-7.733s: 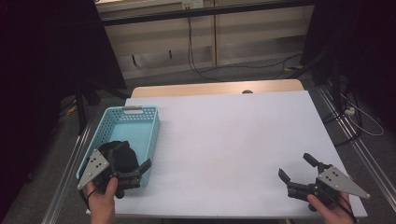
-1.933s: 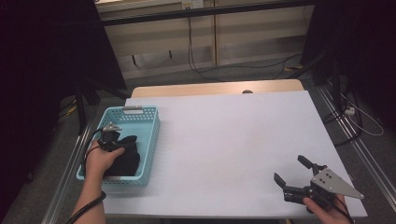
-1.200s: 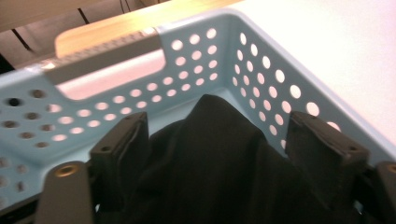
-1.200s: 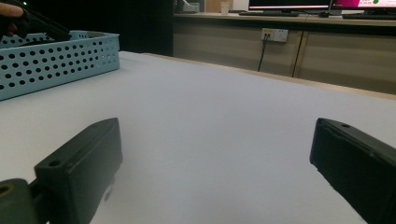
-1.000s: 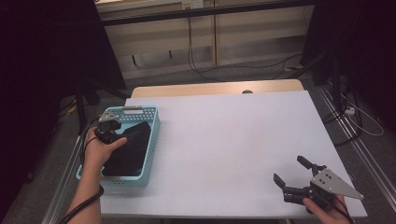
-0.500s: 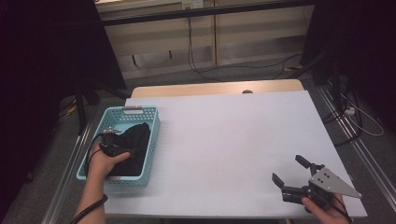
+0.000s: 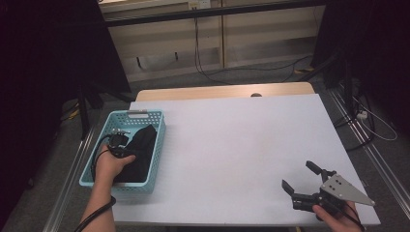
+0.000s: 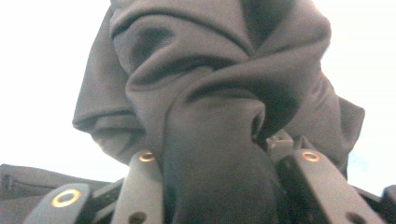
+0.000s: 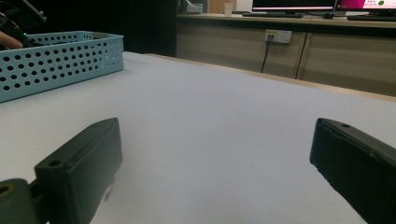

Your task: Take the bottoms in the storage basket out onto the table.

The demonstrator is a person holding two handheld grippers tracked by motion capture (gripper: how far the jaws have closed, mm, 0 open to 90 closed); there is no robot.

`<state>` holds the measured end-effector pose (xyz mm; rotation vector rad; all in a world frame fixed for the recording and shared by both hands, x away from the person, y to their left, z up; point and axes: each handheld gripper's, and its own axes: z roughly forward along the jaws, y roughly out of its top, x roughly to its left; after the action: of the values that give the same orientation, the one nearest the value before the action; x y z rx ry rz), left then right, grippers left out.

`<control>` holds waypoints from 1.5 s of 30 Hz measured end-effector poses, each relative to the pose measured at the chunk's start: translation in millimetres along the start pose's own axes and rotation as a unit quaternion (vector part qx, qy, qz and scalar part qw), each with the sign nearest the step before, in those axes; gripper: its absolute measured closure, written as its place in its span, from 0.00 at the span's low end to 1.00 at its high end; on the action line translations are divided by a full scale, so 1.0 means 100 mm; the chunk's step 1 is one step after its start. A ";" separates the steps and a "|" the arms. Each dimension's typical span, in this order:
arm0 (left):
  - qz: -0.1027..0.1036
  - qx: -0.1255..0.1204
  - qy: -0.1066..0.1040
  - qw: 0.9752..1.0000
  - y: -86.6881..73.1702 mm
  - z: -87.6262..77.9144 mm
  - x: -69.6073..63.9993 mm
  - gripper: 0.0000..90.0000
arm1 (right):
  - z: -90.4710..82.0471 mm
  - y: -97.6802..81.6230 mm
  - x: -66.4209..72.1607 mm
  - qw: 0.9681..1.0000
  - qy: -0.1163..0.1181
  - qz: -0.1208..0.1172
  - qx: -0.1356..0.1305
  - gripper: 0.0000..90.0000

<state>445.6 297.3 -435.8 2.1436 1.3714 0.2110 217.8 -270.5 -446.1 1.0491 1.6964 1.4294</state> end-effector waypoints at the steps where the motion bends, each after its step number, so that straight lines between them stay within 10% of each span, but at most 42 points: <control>1: 0.002 0.000 -0.002 1.000 0.00 0.00 0.00 0.71 | 0.00 0.00 0.00 1.000 0.000 0.000 0.000 0.02; 12: 0.014 -0.003 0.009 1.000 0.18 -0.19 -0.06 0.78 | 0.00 0.00 0.00 1.000 -0.002 0.002 -0.001 0.02; 23: 0.045 -0.079 0.021 0.996 0.55 -0.72 -0.24 0.80 | -0.02 0.00 -0.01 1.000 -0.004 0.004 -0.003 0.02; 34: 0.055 -0.184 -0.007 0.981 0.83 -1.21 -0.50 0.81 | 0.00 0.00 0.00 1.000 -0.005 0.005 -0.001 0.02; 45: 0.092 -0.206 -0.051 0.973 1.06 -1.29 -0.95 0.81 | 0.00 0.00 0.00 1.000 -0.005 0.003 0.001 0.02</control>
<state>430.1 232.0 -256.1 1.8978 0.9690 0.4140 218.1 -270.8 -446.1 1.0616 1.6886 1.4251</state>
